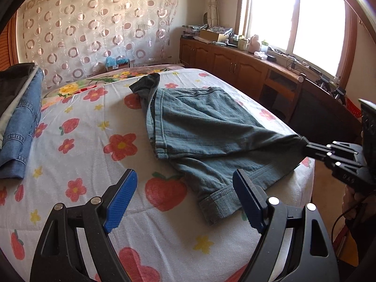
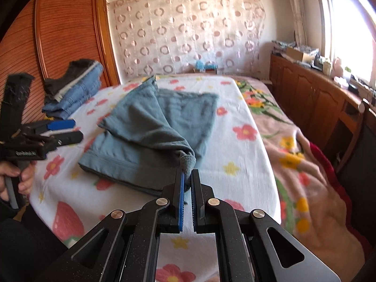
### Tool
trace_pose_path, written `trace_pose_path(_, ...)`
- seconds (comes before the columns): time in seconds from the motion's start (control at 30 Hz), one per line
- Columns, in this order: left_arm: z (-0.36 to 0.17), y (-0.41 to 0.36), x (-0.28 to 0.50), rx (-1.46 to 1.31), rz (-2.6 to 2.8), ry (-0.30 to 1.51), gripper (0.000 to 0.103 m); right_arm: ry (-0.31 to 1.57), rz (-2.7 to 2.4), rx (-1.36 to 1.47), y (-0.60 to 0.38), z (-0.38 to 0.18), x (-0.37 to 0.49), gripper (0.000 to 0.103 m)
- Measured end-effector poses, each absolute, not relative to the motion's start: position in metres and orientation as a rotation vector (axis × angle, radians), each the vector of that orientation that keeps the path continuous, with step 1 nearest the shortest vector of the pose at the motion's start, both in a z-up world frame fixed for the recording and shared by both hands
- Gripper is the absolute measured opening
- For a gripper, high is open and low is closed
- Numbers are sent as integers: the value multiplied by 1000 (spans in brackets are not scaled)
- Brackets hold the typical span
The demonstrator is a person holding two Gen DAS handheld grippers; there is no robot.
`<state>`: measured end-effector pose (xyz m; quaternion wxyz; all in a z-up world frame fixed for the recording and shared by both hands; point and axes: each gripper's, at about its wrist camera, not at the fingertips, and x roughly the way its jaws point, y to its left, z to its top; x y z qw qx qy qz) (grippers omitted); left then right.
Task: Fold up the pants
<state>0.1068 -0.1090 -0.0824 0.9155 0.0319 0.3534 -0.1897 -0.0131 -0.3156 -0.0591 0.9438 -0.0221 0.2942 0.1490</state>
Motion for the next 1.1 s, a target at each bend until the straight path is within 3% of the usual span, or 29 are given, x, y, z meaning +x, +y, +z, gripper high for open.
trace_pose_path(0.37, -80, -108, 104, 67, -372, 715, 84, 628, 293, -20, -322, -57, -14, 5)
trace_pose_path(0.43, -78, -105, 102, 65, -366, 708, 84, 633, 282, -25, -321, -58, -13, 14)
trace_pose_path(0.53, -75, -100, 99, 61, -354, 695, 84, 622, 269, -26, -320, -53, -11, 16)
trace_pose_path(0.63, -71, -95, 97, 47, -344, 683, 84, 602, 252, -32, -321, -46, -10, 27)
trace_pose_path(1.1, -73, -63, 100, 14, -268, 670, 84, 548, 392, -84, -276, -30, 13, 36)
